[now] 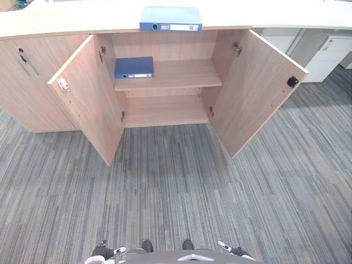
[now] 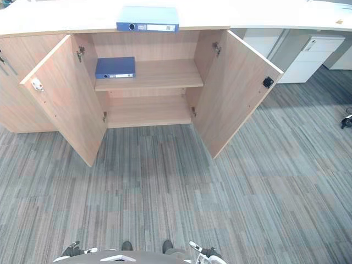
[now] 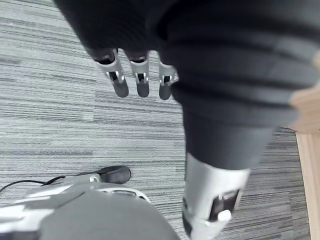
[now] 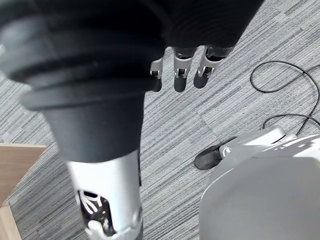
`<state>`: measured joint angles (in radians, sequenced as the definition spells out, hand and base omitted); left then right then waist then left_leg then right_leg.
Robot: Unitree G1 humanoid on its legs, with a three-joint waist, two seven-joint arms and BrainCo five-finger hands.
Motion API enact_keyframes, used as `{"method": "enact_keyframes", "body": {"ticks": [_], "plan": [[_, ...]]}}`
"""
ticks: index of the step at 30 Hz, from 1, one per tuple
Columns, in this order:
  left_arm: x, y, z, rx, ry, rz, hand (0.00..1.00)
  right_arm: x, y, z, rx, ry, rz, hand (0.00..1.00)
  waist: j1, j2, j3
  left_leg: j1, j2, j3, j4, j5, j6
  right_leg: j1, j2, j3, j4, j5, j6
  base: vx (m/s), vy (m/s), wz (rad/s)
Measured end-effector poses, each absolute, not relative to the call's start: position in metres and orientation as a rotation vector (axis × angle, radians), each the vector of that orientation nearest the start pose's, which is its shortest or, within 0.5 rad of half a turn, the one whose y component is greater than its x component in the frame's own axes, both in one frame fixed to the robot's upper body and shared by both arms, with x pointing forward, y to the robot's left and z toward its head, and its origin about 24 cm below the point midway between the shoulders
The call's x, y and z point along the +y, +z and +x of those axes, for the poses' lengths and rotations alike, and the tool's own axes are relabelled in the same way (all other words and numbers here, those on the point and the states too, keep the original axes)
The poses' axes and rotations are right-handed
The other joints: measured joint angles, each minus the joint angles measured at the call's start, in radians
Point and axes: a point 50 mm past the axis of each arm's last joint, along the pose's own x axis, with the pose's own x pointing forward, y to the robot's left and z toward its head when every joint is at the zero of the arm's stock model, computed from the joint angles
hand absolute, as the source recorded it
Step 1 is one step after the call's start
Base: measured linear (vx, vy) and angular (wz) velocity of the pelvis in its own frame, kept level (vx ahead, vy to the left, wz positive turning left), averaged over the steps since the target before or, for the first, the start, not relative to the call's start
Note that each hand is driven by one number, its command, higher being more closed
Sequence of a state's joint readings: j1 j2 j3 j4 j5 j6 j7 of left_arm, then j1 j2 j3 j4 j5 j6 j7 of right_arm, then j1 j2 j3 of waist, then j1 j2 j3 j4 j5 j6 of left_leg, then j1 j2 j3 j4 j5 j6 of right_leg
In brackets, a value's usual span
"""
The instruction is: Walk over to the cabinet, pick up the folder, carry it to the office cabinet, place the folder inside the office cabinet, then close the office cabinet door
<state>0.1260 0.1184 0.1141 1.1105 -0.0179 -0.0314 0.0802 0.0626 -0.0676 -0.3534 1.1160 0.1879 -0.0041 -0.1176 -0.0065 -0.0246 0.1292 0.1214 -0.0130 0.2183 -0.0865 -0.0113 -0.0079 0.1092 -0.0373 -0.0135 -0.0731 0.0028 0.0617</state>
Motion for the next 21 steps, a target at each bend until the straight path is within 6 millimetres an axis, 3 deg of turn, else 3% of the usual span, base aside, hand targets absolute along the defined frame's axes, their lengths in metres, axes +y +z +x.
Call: {"method": "enact_keyframes", "body": {"ticks": [4,7,9,11,12,13,14,15,17,19,21], "plan": [[0.217,-0.165,0.067,1.182,0.277,0.075,0.00,-0.219,-0.163,0.085,1.115,-0.578,0.238,0.00,0.005,-0.006,0.010,-0.008,-0.001,0.018,0.002,-0.021,0.006,-0.027,-0.002,0.016,0.024,-0.021,0.008,0.04,-0.020,-0.14],[0.217,-0.165,0.069,1.177,0.270,0.083,0.00,-0.217,-0.162,0.091,1.100,-0.570,0.243,0.00,0.005,-0.008,0.014,-0.018,-0.007,0.035,0.008,-0.045,0.006,-0.086,-0.008,0.033,0.114,-0.073,0.019,0.12,0.030,-0.16],[0.220,-0.163,0.075,1.163,0.267,0.096,0.00,-0.214,-0.160,0.100,1.070,-0.560,0.255,0.00,0.008,-0.014,0.038,-0.041,-0.008,0.051,0.119,-0.122,0.023,-0.148,-0.028,0.025,0.290,-0.144,0.055,0.14,0.062,-0.15],[0.219,-0.163,0.077,1.159,0.261,0.096,0.00,-0.214,-0.158,0.104,1.052,-0.557,0.254,0.00,0.009,-0.002,0.047,-0.042,-0.002,0.055,0.161,-0.161,0.029,-0.202,-0.033,0.009,0.441,-0.166,0.071,0.09,0.070,-0.18],[0.218,-0.163,0.078,1.157,0.246,0.104,0.00,-0.215,-0.156,0.111,1.023,-0.555,0.254,0.00,0.002,0.003,0.053,-0.021,-0.007,0.052,0.175,-0.178,0.041,-0.279,-0.051,-0.022,0.633,-0.167,0.071,0.11,0.079,-0.03],[0.217,-0.163,0.079,1.155,0.244,0.105,0.00,-0.215,-0.155,0.112,1.018,-0.554,0.254,0.00,0.000,0.002,0.054,-0.012,-0.010,0.051,0.174,-0.181,0.045,-0.298,-0.058,-0.032,0.677,-0.163,0.069,0.21,0.106,0.16],[0.218,-0.162,0.083,1.146,0.240,0.110,0.00,-0.217,-0.154,0.115,1.002,-0.554,0.251,0.00,-0.012,0.008,0.067,0.011,-0.018,0.032,0.172,-0.193,0.055,-0.352,-0.079,-0.073,0.788,-0.211,0.056,0.25,0.064,0.34],[0.217,-0.161,0.088,1.133,0.238,0.111,0.00,-0.216,-0.153,0.118,0.995,-0.550,0.249,0.00,-0.016,0.006,0.070,0.040,-0.011,0.012,0.165,-0.206,0.052,-0.379,-0.078,-0.116,0.805,-0.266,0.037,0.25,0.064,0.36],[0.217,-0.160,0.093,1.123,0.236,0.109,0.00,-0.216,-0.152,0.120,0.990,-0.537,0.238,0.00,-0.021,0.009,0.072,0.069,0.004,-0.006,0.140,-0.210,0.047,-0.403,-0.066,-0.174,0.745,-0.283,0.019,0.26,0.001,0.34],[0.215,-0.160,0.097,1.113,0.232,0.106,0.00,-0.217,-0.150,0.125,0.976,-0.525,0.228,0.00,-0.033,0.019,0.077,0.092,0.033,-0.026,0.119,-0.219,0.033,-0.436,-0.031,-0.222,0.609,-0.250,-0.010,0.33,-0.050,0.38],[0.215,-0.160,0.096,1.109,0.233,0.102,0.00,-0.218,-0.150,0.122,0.975,-0.530,0.223,0.00,-0.038,0.020,0.078,0.128,0.050,-0.039,0.109,-0.243,-0.014,-0.454,0.008,-0.217,0.415,-0.112,-0.039,0.43,-0.118,0.44]]}}
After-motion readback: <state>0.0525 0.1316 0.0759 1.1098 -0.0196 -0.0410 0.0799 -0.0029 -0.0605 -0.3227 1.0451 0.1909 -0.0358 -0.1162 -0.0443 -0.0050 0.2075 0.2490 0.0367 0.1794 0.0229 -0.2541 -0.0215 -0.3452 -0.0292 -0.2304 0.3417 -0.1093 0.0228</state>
